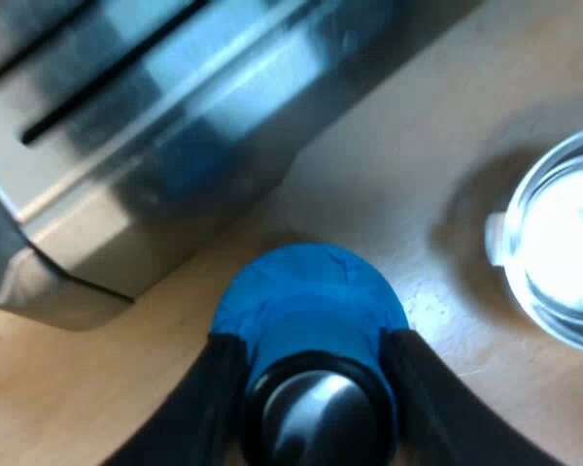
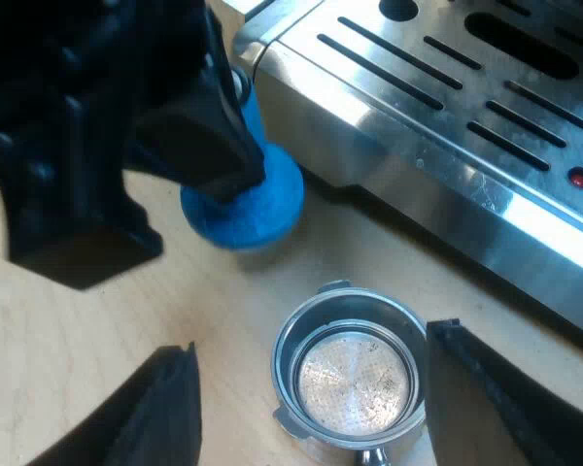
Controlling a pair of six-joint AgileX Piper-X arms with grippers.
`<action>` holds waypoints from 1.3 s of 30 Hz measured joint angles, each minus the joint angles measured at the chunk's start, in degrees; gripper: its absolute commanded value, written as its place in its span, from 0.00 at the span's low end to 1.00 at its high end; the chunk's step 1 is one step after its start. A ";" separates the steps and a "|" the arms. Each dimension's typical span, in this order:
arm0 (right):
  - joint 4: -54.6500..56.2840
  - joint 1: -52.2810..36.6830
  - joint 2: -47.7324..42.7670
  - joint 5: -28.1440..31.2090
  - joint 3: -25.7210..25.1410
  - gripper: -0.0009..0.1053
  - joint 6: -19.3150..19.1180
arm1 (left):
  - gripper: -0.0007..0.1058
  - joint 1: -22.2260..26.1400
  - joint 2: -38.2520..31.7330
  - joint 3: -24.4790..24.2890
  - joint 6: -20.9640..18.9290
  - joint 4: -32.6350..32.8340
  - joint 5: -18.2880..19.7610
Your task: Grind coffee beans and then tamp
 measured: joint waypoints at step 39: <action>-5.05 1.08 -12.88 1.99 11.28 0.51 0.89 | 0.01 0.00 -28.61 -0.12 -1.47 13.06 10.43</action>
